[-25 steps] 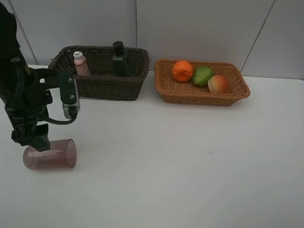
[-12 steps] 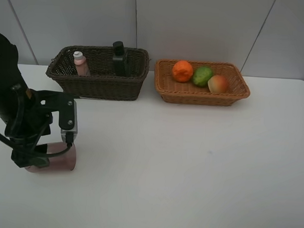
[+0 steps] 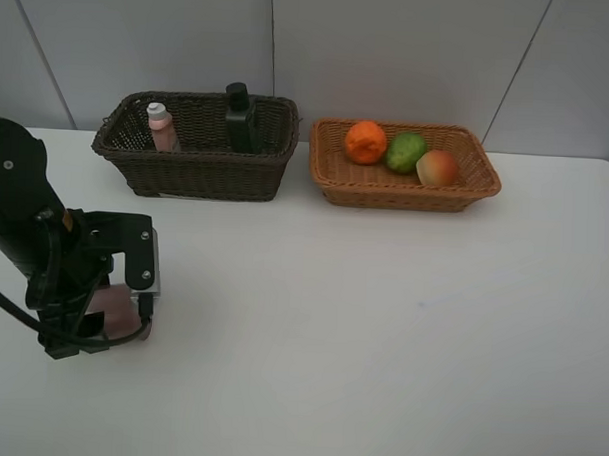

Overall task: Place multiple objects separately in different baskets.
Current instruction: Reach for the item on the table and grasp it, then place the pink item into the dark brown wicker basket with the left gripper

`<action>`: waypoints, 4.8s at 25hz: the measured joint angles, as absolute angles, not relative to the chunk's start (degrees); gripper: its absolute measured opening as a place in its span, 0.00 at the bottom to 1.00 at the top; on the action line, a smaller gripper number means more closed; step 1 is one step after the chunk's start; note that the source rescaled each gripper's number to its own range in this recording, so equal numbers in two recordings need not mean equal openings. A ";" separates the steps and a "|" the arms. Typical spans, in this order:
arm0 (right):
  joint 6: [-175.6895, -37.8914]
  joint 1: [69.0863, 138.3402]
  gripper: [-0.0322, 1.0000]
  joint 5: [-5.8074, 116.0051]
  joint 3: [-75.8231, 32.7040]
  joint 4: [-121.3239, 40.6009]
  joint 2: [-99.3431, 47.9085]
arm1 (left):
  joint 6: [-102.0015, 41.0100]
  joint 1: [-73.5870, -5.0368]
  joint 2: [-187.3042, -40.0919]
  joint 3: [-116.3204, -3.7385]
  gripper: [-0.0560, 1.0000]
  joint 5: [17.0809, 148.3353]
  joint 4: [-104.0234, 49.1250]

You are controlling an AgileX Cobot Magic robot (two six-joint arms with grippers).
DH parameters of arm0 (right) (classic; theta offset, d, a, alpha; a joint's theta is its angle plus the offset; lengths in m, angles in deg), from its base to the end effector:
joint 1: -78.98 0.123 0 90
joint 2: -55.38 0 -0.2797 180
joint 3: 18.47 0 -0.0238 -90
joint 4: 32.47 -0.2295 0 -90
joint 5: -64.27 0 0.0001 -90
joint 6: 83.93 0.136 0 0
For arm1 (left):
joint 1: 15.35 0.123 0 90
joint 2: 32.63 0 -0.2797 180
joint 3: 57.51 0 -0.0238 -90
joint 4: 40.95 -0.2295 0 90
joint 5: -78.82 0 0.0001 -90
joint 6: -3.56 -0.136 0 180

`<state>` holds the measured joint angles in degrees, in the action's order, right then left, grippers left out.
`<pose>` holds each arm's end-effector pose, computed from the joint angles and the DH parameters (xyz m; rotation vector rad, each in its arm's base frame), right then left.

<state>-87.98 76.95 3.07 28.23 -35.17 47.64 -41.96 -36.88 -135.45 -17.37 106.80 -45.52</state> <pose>0.0184 0.0050 0.2547 -0.0389 2.0171 -0.0113 0.2259 -0.0836 0.0927 1.7368 2.4386 0.1122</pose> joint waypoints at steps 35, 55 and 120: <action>-87.98 76.95 1.00 3.07 28.23 -35.17 47.64 | -38.80 -36.88 -140.50 -17.70 0.75 101.13 -45.47; -87.98 76.95 1.00 3.07 28.23 -35.17 47.64 | -7.92 -36.88 -137.48 -38.83 0.75 120.26 -40.41; -87.98 76.95 1.00 3.07 28.23 -35.17 47.64 | 28.11 -34.22 -161.42 -72.70 0.90 103.80 -60.67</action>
<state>-87.98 76.95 3.07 28.23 -35.17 47.64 28.11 -34.22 -161.42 -72.70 103.80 -60.67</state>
